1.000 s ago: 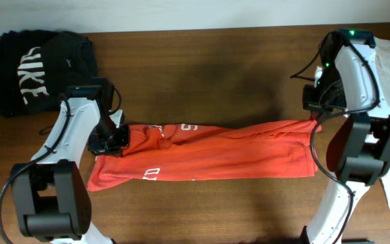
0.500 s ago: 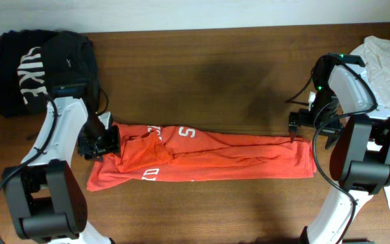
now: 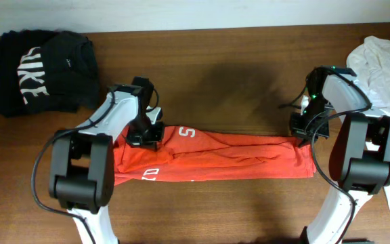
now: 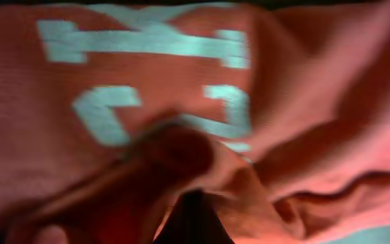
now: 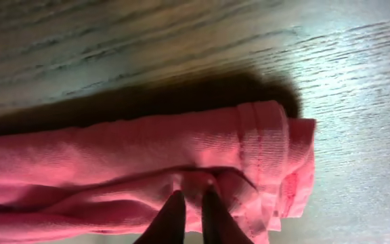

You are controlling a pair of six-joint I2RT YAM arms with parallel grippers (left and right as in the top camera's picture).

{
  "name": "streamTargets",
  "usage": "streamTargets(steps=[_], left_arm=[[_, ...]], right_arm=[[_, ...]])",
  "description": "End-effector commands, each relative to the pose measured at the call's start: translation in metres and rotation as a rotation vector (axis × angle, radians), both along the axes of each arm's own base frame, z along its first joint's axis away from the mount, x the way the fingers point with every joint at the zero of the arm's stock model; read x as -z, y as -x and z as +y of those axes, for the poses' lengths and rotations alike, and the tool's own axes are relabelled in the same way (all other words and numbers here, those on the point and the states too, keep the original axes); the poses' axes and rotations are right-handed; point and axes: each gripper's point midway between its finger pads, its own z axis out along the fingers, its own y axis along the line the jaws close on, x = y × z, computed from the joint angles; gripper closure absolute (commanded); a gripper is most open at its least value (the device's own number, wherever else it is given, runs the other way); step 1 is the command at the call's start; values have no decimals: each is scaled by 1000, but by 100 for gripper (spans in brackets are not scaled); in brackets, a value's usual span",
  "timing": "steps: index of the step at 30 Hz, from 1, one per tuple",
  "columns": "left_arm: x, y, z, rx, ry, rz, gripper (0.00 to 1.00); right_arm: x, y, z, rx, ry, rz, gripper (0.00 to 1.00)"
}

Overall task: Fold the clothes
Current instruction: 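Press the folded strip flat and pull its ends outward with both grippers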

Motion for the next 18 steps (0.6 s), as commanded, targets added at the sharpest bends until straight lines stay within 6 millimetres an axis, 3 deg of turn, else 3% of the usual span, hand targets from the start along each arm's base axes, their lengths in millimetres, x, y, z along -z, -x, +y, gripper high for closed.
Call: streamTargets(steps=[1,4,7,9,12,13,15,18], left_arm=[[17,-1,49,-124,-128,44,99],[27,-9,93,-246,-147,25,100],[55,13,129,-367,-148,62,99],[56,29,171,-545,-240,115,100],[31,37,214,-642,-287,169,100],[19,33,223,-649,-309,168,100],[1,19,227,-652,-308,144,100],[-18,10,226,-643,-303,133,100]], right_arm=[[-2,0,12,-21,-10,-7,85],[2,0,30,-80,-10,-8,81],[3,-4,47,-136,-9,-25,62],[3,-5,46,-141,1,-29,47],[-3,-16,34,-150,59,-60,45],[-6,-22,29,-134,63,-79,38],[-7,-25,29,-96,19,-92,32],[-17,-35,81,-221,-333,-197,31]])
